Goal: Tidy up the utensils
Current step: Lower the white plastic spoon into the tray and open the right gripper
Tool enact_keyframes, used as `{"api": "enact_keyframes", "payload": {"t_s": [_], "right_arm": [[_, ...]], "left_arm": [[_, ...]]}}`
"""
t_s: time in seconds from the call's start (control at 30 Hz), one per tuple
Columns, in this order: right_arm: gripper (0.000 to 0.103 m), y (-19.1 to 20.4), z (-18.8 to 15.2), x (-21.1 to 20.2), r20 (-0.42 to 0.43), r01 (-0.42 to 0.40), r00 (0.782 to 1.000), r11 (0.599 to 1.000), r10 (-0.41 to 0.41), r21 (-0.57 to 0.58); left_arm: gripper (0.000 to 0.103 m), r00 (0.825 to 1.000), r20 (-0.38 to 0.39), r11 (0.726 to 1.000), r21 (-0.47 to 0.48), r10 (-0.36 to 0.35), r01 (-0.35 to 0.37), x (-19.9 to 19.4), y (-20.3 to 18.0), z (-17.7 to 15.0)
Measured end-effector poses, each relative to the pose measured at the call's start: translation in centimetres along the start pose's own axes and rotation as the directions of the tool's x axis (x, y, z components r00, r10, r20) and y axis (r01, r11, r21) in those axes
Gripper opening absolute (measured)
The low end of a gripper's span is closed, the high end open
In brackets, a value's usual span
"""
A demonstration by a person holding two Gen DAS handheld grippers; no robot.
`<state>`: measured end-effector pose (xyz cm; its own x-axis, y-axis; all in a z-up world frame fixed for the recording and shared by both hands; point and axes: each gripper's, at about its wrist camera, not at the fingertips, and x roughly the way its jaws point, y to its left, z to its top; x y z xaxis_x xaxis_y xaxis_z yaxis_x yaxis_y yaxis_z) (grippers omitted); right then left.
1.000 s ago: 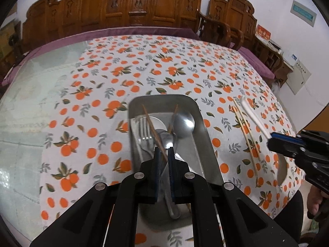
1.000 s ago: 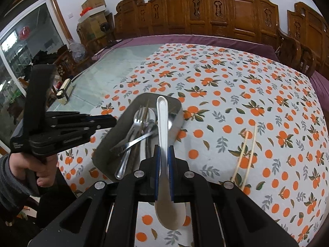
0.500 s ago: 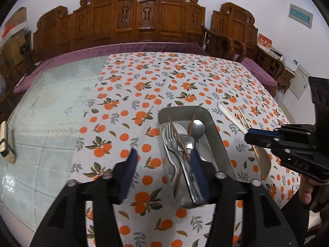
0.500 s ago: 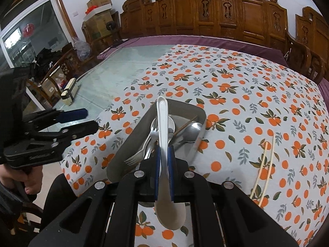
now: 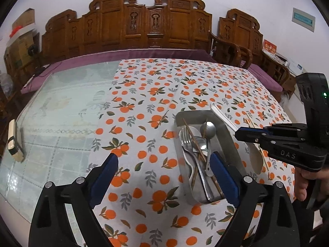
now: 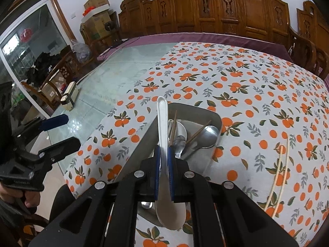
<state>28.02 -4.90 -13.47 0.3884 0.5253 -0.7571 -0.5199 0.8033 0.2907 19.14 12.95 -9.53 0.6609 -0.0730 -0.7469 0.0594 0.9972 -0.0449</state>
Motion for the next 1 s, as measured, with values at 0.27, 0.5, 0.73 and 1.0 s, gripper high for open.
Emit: {"api": "enact_keyframes", "payload": {"t_s": [0.27, 0.5, 0.73, 1.0], "right_arm": [[0.009, -0.7, 0.2, 2.8, -0.025, -0.025, 0.999, 0.994, 0.028, 0.105], [0.009, -1.1, -0.2, 5.4, -0.067, -0.005, 0.998, 0.990, 0.014, 0.140], [0.012, -0.2, -0.5, 5.7, -0.077, -0.026, 0.996, 0.993, 0.034, 0.111], [0.018, -0.2, -1.3, 1.6, -0.011, 0.034, 0.999, 0.999, -0.034, 0.017]], "left_arm": [[0.087, 1.000, -0.006, 1.000, -0.019, 0.008, -0.008, 0.1, 0.8, -0.4], [0.087, 1.000, -0.011, 1.000, -0.021, 0.009, -0.010, 0.2, 0.9, -0.6], [0.087, 1.000, -0.017, 0.999, -0.030, 0.014, -0.014, 0.4, 1.0, -0.8], [0.087, 1.000, -0.004, 1.000, -0.029, 0.012, -0.012, 0.4, 0.2, -0.6]]}}
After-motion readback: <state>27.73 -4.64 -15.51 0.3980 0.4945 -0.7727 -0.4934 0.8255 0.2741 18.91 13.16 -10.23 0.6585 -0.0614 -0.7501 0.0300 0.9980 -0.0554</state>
